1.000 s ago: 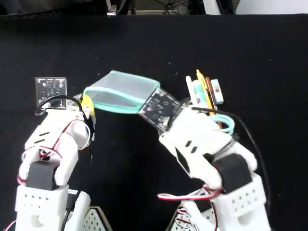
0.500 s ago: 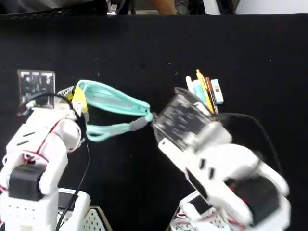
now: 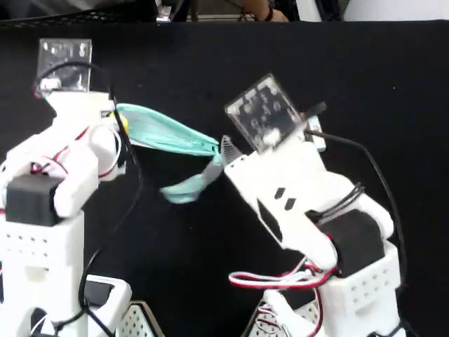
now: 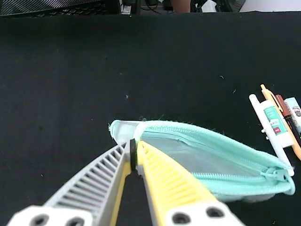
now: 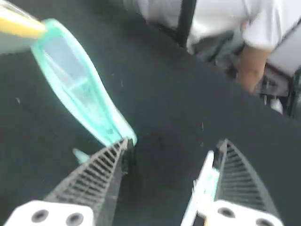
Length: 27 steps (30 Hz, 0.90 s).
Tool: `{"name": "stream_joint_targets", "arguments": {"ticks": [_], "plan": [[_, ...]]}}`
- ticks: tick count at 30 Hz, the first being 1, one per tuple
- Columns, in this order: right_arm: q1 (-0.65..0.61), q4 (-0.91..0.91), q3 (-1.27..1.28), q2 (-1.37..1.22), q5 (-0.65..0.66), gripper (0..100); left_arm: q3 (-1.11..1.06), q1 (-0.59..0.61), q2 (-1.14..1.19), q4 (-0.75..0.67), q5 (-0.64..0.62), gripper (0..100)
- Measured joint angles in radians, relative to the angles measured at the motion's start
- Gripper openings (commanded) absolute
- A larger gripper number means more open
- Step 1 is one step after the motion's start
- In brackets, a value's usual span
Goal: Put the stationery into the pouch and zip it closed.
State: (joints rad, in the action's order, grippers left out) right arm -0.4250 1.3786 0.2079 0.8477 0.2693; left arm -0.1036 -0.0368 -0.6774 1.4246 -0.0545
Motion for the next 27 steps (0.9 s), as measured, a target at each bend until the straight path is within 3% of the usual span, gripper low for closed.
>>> {"name": "stream_joint_targets", "arguments": {"ticks": [7, 21, 27], "plan": [[0.083, 0.002, 0.0, -0.011, 0.017, 28.6, 0.051, 0.002, 0.087, 0.025, 0.002, 3], [0.092, 0.043, 0.0, -0.011, 0.018, 28.6, 0.189, 0.005, 0.275, 0.123, 0.003, 3], [0.092, 0.048, 0.0, -0.011, 0.018, 28.6, 0.245, 0.003, 0.391, 0.226, -0.002, 12]]}}
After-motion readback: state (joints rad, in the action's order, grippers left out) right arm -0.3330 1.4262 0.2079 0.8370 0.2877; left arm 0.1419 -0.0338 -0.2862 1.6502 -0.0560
